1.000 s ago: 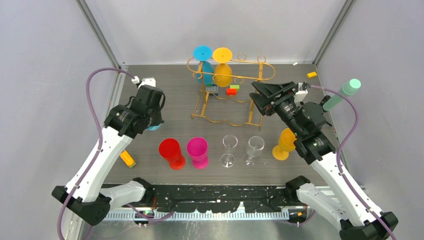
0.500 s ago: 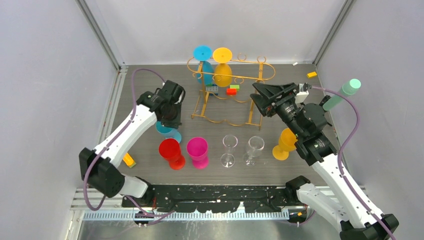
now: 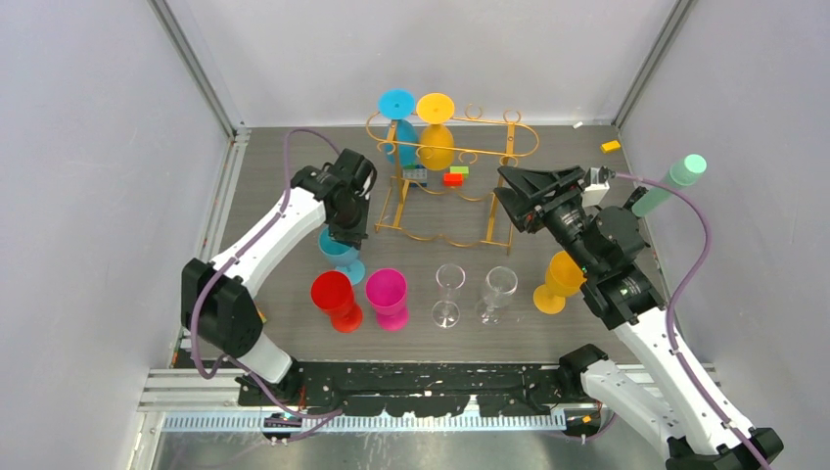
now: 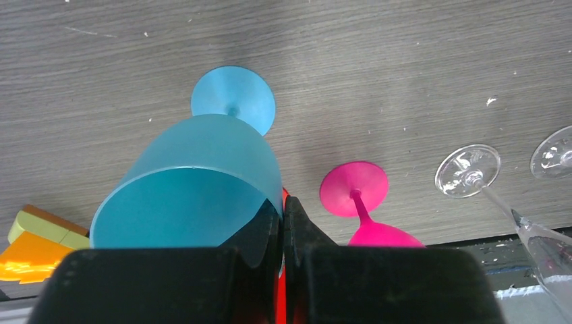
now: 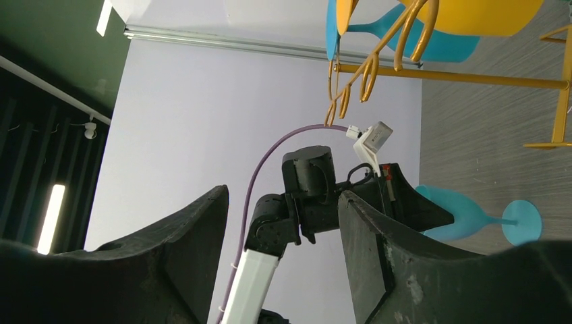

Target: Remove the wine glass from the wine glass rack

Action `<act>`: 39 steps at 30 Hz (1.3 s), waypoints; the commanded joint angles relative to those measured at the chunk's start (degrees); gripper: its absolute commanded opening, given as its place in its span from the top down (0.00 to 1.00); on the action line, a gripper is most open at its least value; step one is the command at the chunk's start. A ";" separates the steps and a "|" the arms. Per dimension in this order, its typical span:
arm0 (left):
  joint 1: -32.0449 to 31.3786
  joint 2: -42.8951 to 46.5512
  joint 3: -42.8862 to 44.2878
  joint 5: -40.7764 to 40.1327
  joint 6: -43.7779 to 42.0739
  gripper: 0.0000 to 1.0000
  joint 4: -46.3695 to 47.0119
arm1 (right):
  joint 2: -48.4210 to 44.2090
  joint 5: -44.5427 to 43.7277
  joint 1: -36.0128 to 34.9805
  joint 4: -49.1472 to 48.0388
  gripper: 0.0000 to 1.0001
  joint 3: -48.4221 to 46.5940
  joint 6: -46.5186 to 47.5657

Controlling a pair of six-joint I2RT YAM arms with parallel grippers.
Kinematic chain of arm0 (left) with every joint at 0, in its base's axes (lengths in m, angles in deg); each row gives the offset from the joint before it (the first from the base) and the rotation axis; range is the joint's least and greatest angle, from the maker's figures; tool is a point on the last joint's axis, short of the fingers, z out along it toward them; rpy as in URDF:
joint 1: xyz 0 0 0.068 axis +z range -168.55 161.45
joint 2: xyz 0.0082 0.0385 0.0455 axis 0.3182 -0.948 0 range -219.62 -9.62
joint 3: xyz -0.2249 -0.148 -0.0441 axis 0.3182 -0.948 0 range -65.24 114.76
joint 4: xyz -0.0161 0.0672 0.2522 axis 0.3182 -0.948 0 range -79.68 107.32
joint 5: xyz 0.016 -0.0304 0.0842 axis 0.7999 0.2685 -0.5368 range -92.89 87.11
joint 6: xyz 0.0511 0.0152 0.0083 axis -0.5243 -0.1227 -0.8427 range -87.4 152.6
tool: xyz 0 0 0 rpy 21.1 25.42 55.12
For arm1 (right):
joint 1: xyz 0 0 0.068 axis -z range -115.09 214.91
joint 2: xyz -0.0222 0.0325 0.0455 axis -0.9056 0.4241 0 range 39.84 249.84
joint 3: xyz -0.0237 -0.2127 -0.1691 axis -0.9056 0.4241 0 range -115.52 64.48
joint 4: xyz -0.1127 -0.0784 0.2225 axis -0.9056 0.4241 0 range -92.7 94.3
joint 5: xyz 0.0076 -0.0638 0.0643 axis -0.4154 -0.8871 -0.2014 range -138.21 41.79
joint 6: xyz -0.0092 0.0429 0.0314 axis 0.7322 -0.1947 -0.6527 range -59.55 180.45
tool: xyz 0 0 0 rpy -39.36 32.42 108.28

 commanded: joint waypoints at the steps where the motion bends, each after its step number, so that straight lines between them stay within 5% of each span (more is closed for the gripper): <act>1: 0.28 -0.66 3.11 1.73 -1.05 0.95 -0.03 | -1.34 -1.81 -0.23 -0.98 0.34 0.00 1.15; 15: 0.28 8.28 9.19 -0.78 -1.29 0.41 -0.12 | 4.79 -2.28 -0.25 14.15 0.35 -11.49 10.86; 18: 0.28 12.53 8.76 -1.33 -1.66 0.23 2.24 | 9.19 -3.87 -0.23 19.81 0.38 -19.64 16.84; 25: 0.28 24.83 3.36 -0.04 -0.78 0.01 12.75 | 21.58 -4.11 -0.23 24.65 0.53 -33.89 22.18; 39: 0.28 44.79 -13.00 7.61 0.78 0.00 33.83 | 43.67 -1.13 -0.23 22.51 0.47 -47.81 22.13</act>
